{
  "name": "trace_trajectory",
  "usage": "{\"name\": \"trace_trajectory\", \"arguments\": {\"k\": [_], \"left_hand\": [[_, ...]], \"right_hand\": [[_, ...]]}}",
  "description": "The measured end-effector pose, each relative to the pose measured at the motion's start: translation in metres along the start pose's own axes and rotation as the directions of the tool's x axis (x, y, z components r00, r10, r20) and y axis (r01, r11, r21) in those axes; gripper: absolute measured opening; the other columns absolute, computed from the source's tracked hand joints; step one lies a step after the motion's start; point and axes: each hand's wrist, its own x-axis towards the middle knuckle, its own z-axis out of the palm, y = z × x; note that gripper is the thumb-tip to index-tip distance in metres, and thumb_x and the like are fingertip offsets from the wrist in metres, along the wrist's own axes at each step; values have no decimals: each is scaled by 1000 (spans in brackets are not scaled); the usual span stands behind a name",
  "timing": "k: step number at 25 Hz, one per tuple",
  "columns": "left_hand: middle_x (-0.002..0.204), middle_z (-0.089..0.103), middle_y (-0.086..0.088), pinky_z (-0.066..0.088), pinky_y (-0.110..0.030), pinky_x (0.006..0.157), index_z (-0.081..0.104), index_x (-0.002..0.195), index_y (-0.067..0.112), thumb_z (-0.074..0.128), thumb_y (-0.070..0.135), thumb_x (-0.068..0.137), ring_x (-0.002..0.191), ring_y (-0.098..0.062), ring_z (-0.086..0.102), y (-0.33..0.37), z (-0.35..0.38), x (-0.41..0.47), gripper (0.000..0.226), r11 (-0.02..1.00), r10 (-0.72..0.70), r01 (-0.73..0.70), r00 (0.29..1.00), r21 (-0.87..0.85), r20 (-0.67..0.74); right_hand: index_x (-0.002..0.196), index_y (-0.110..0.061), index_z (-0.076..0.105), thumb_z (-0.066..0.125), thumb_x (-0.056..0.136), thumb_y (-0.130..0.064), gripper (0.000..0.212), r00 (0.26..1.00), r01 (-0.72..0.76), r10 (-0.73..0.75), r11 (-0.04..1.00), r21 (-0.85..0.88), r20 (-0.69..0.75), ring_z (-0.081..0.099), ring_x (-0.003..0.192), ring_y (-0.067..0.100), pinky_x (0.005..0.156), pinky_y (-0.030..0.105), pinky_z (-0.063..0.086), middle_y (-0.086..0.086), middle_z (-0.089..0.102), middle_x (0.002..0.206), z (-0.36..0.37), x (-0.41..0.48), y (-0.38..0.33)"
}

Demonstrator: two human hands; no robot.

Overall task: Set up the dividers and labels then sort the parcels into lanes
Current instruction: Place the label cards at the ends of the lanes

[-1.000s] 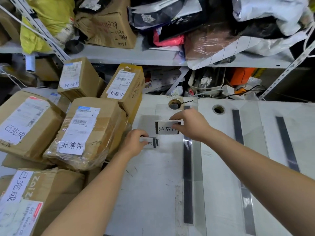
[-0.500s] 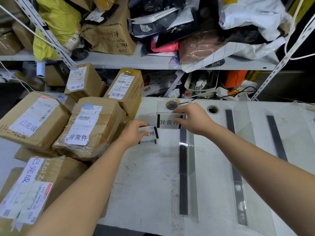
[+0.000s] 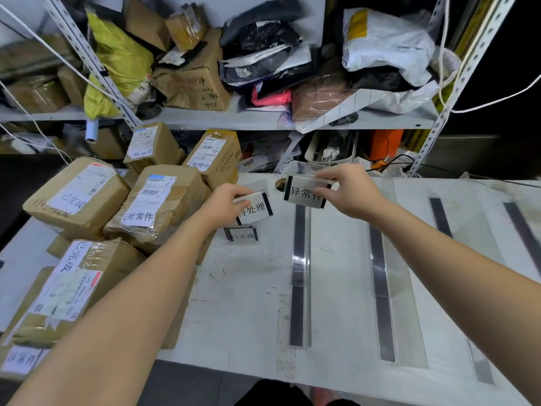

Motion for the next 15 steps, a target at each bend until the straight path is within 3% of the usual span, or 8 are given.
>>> {"name": "trace_trajectory", "arguments": {"k": [4,10,15], "left_hand": [[117,73,0,51,-28,88,72,127,13,64,15,100,105,-14,64,14,11,13,28,999,16,-17,999,37,35],[119,72,3,50,-32,96,73,125,16,65,16,99,107,-13,61,4,38,58,27,996,62,-70,986,49,153],[109,68,5,47,-28,90,74,122,14,64,12,99,102,-13,60,-14,69,85,25,994,88,-99,976,42,201]], "right_hand": [[125,-14,72,74,92,-27,36,999,-43,43,999,-20,-13,63,121,24,99,42,52,3,71,128,-16,-19,17],[125,-16,73,74,92,-27,34,986,-160,156,985,-65,-58,65,109,19,91,35,53,1,73,123,-26,-29,46],[120,-18,75,74,92,-25,29,964,-264,261,961,-83,-43,67,94,26,85,48,57,4,77,112,-19,-30,54]]}}
